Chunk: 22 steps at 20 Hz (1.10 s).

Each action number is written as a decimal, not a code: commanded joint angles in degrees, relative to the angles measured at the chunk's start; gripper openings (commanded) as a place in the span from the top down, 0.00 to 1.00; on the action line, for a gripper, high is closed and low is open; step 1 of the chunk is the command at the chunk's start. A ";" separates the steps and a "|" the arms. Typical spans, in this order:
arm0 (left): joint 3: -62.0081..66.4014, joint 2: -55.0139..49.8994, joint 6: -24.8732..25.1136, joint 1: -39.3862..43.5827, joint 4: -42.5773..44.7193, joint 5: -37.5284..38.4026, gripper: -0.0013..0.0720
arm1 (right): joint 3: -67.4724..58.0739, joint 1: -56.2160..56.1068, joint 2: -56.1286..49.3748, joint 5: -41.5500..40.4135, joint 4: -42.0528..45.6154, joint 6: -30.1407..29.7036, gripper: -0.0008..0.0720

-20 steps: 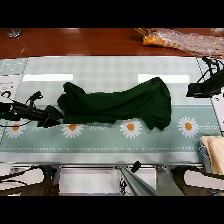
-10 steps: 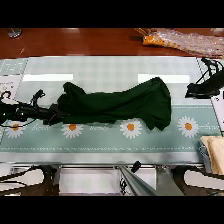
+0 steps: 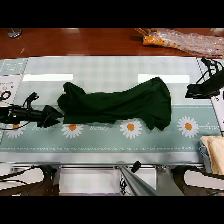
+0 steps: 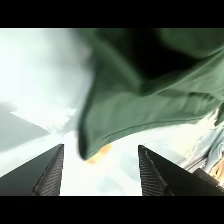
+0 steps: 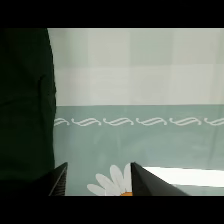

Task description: Fold the shirts.

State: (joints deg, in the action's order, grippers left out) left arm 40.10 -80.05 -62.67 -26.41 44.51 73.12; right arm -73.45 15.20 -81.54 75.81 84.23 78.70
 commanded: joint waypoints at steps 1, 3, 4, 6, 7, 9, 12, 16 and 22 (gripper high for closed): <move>-0.02 -0.07 0.04 -1.14 2.19 0.31 0.27 | 0.02 0.04 0.04 0.04 0.00 0.07 0.33; -0.02 -0.09 0.04 0.96 1.25 -2.32 0.27 | 0.02 0.04 0.04 0.17 0.00 0.07 0.33; -0.02 -0.09 0.04 2.32 0.57 -3.74 0.27 | 0.02 0.04 0.04 0.28 0.00 0.07 0.33; -0.02 -0.20 0.02 5.07 -0.13 -6.12 0.27 | 0.02 0.04 0.04 0.28 0.00 0.07 0.33; -0.02 -0.59 0.02 6.58 -0.87 -7.04 0.27 | 0.02 0.04 0.04 0.28 0.00 0.07 0.33; -0.02 -2.45 0.04 9.29 -3.39 -7.67 0.27 | 0.02 0.04 0.04 0.37 0.00 0.07 0.33; -0.02 -6.08 0.04 12.79 -6.64 -7.58 0.31 | 0.02 0.04 0.04 0.87 0.04 0.07 0.33; -0.02 -7.04 0.02 13.62 -6.86 -7.26 0.95 | 0.02 0.04 0.04 1.38 1.33 0.04 0.33; -0.02 -6.91 0.11 10.93 -6.82 -4.98 0.95 | 1.73 2.16 0.04 0.81 3.23 0.04 0.33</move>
State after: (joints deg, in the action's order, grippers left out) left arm 40.05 -86.91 -62.54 -14.57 37.89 67.00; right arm -72.82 16.03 -81.54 77.08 88.16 78.67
